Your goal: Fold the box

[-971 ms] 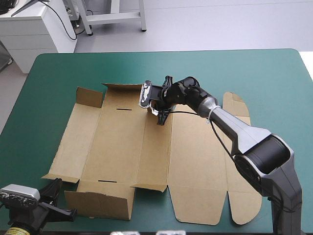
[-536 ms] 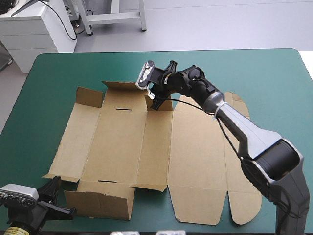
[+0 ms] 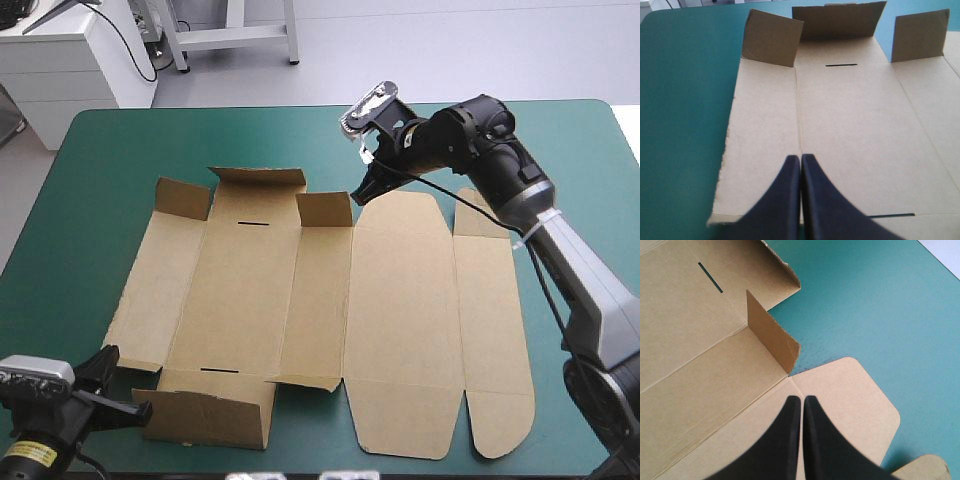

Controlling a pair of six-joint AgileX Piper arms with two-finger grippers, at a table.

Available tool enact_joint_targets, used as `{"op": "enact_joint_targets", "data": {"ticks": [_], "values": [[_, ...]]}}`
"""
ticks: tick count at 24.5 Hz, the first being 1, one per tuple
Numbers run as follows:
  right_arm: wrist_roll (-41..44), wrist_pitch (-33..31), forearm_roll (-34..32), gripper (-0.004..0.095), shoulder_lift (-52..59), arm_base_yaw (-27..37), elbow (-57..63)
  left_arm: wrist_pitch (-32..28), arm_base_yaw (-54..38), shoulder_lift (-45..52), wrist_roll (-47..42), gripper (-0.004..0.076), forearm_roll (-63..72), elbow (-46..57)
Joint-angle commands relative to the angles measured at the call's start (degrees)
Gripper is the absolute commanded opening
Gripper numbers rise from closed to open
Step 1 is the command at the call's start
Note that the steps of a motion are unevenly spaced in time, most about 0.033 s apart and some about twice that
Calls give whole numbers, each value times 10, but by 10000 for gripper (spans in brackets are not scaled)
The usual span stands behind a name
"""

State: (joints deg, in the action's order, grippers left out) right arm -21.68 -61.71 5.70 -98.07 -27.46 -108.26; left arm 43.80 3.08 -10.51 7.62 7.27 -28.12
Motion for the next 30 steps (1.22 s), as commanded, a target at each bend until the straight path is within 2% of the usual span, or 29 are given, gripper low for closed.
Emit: {"op": "enact_joint_targets", "data": {"ticks": [1, 6, 9, 14, 16, 19, 22, 24, 27, 30], "values": [[24, -9, 7, 0, 55, 4, -17, -62, 1, -80, -6, -8, -22, -66], [80, -34, -13, 0, 77, 4, -7, -60, 2, -252, -2, 3, -41, -176], [106, 16, -41, -2, 123, 6, 93, -60, 2, -341, 2, 15, -49, -228], [112, 122, -18, -2, 210, 46, 263, -60, -10, -408, 30, 15, -68, -257], [116, 133, -13, -2, 251, 76, 322, -59, -42, -438, 51, 17, -58, -269], [102, 147, 7, -2, 297, 111, 381, -43, -96, -472, 130, 17, 20, -287], [101, 170, 27, -19, 343, 146, 429, 3, -163, -516, 254, 17, 153, -309], [101, 171, 29, -21, 372, 162, 451, 67, -217, -558, 327, 17, 238, -329], [105, 173, 30, -21, 412, 174, 476, 161, -286, -625, 372, 17, 326, -361], [120, 174, 27, -21, 442, 177, 496, 216, -322, -696, 380, 16, 372, -402]]}}
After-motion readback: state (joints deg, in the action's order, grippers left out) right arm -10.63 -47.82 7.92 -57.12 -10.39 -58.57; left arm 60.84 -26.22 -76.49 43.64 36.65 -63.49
